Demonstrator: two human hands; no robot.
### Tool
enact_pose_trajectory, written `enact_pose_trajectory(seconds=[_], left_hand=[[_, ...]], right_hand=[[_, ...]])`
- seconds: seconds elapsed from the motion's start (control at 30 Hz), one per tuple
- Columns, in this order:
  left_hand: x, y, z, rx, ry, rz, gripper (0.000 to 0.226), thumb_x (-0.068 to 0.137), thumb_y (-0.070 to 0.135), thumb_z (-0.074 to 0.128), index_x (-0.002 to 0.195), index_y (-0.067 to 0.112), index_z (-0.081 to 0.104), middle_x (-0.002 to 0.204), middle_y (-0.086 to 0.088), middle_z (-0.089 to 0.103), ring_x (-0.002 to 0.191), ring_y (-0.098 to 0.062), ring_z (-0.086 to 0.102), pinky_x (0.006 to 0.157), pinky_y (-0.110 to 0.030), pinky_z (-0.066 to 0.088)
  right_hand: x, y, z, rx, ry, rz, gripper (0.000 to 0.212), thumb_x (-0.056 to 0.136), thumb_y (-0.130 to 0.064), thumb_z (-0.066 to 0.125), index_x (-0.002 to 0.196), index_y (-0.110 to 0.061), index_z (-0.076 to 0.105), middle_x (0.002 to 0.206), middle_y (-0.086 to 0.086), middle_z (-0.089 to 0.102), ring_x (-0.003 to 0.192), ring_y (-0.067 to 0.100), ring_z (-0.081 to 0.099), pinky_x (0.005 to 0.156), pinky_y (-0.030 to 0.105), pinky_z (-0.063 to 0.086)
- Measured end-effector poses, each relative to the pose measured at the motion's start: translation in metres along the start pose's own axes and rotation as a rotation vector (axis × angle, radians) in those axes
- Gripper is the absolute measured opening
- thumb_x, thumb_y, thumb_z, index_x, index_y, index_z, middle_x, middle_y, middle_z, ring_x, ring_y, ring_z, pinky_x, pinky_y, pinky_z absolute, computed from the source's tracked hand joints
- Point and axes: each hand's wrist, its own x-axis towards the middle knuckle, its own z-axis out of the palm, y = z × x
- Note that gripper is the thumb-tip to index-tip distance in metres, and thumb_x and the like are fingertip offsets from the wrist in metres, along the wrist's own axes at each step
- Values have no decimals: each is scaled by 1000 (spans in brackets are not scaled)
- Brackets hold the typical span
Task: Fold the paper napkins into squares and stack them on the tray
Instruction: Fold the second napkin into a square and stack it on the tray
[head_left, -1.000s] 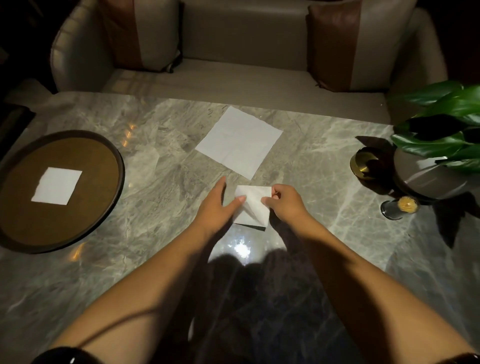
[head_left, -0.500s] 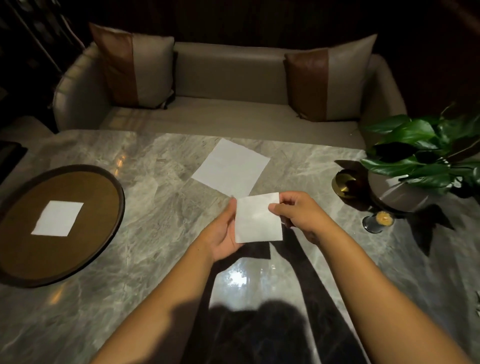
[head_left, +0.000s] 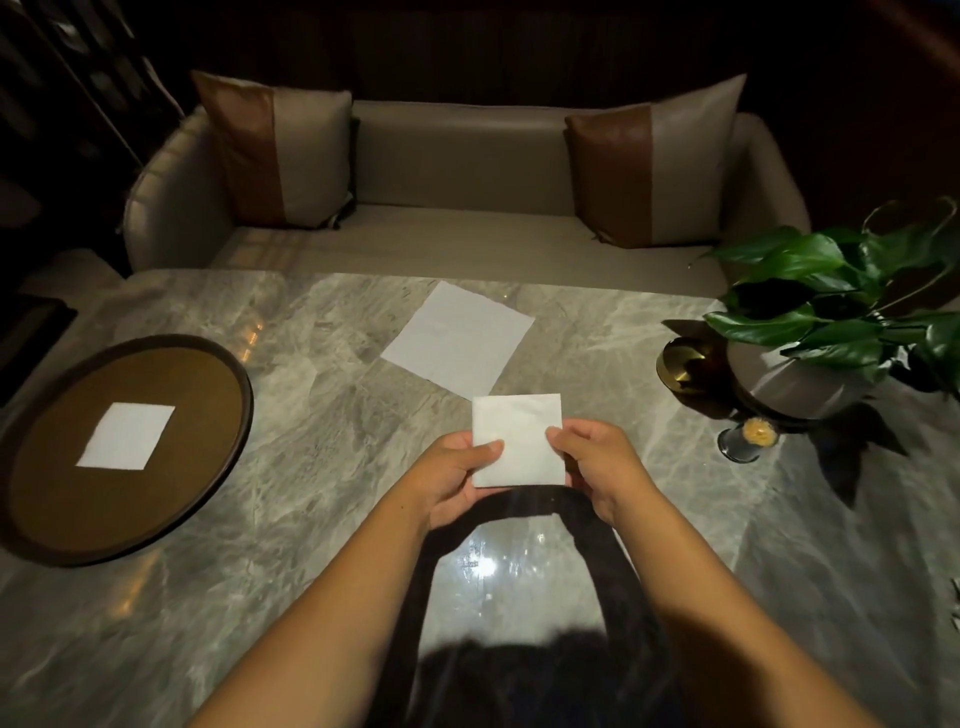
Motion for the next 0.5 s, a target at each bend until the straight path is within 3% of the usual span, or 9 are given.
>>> enact_pose_trajectory(seconds=[0.1,0.3,0.5], left_hand=[[-5,1,-1,2,-7,13,31,92,1,59,123,-7,59,119,-23,69,109,-35,68,80,-38,60],[-21,16,-19,-8,-54,37,37,90,5,64,125,-4,60,127,-25,65,116,-38,64,85,-41,59],[-44,54,-65,-46,-22,22,49,85,10,67,130,-5,54,127,-26,64,117,-38,63,90,-45,57]], right_hand=[[-3,0,1,45,-8,17,14,95,-12,66,84,-11,75,79,5,78,66,16,75,54,27,58],[-5,-9,19,34,-48,46,12,95,-15,66,100,-7,74,94,11,77,87,26,74,70,34,59],[-15,-21,84,94,-63,24,10,94,-9,65,93,-4,73,67,2,73,57,14,70,51,24,54]])
